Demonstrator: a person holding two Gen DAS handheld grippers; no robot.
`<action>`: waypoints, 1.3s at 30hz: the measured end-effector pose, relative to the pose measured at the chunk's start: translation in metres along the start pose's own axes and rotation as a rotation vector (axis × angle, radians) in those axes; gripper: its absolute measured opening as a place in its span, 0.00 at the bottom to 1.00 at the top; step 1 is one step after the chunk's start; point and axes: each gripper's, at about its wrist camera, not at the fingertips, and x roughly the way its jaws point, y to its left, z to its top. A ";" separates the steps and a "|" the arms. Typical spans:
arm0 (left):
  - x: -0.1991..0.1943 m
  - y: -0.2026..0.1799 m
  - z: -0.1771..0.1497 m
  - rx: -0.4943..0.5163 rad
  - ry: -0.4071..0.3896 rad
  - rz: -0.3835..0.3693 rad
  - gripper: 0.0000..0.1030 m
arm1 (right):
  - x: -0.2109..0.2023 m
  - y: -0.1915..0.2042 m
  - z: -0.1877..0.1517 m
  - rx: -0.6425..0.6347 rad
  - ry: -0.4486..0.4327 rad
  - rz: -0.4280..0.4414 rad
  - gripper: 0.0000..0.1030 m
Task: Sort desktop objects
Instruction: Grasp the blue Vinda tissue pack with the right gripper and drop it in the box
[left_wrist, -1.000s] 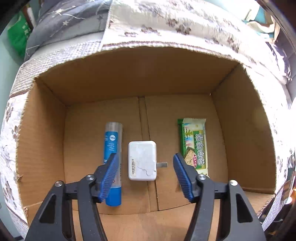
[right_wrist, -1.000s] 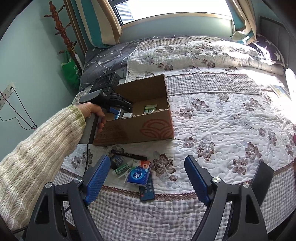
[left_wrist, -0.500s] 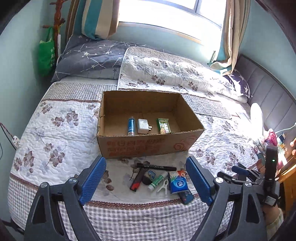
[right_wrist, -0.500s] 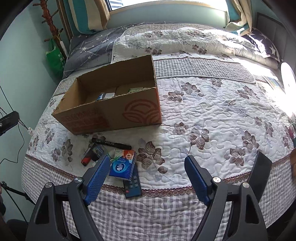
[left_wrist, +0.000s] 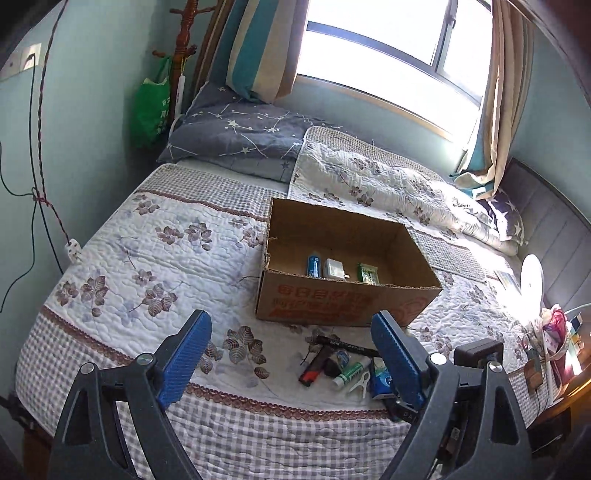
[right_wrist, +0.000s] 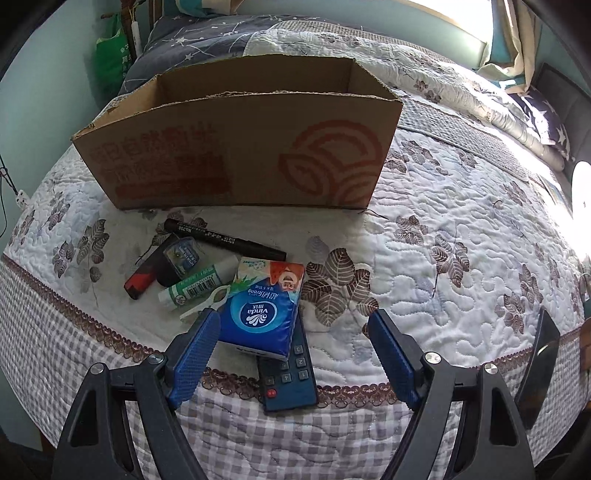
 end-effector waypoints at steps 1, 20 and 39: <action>-0.003 0.002 0.001 -0.010 -0.006 -0.008 1.00 | 0.005 0.003 0.001 -0.002 0.004 -0.007 0.81; 0.000 0.000 0.001 -0.018 0.012 -0.063 1.00 | 0.004 -0.012 0.010 0.010 -0.014 0.037 0.51; 0.010 0.006 -0.001 -0.050 0.038 -0.050 1.00 | -0.083 -0.002 0.218 0.011 -0.254 0.150 0.51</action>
